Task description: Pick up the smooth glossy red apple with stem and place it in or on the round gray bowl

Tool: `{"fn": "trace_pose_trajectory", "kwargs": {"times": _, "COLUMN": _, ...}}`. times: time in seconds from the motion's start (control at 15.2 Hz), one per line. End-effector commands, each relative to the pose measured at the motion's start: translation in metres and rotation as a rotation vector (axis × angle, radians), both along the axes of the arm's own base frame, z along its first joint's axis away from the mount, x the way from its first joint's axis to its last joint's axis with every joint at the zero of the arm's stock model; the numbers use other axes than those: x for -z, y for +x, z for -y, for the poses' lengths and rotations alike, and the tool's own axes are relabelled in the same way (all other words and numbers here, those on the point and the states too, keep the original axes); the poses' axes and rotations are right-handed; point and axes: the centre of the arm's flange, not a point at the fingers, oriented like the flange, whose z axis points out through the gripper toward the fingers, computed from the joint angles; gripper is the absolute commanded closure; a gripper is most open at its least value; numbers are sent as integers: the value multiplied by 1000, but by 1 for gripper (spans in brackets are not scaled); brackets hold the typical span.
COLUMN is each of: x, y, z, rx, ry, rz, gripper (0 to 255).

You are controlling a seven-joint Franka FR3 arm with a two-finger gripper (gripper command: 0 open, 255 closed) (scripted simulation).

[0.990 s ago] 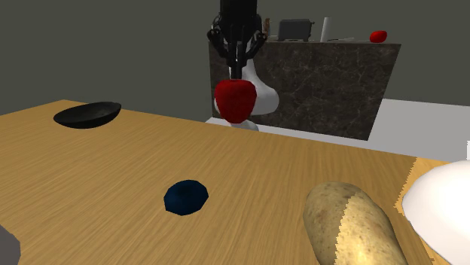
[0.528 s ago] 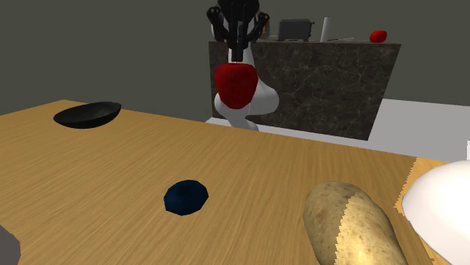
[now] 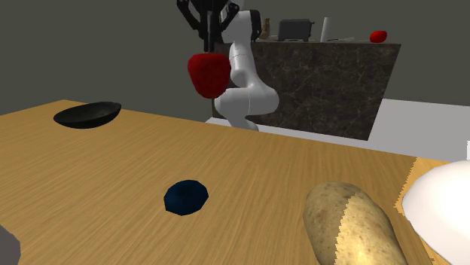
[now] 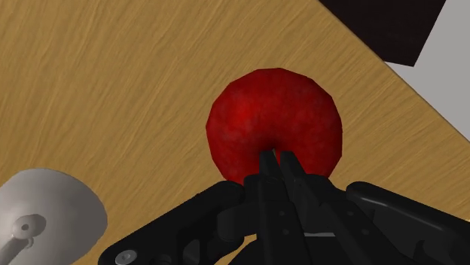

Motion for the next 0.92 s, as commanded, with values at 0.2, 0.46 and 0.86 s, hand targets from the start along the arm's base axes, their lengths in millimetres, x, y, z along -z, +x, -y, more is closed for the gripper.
{"fn": "trace_pose_trajectory", "kwargs": {"times": 0.2, "x": -10, "y": -28, "z": 61, "rx": -1, "ry": 0, "rz": 0, "gripper": 255}}
{"fn": "trace_pose_trajectory", "kwargs": {"times": 0.46, "x": -17, "y": -48, "z": 109, "rx": -1, "ry": 0, "rz": 0, "gripper": 255}}
{"fn": "trace_pose_trajectory", "kwargs": {"times": 0.86, "x": -28, "y": -79, "z": 181, "rx": -1, "ry": 0, "rz": 0, "gripper": 255}}
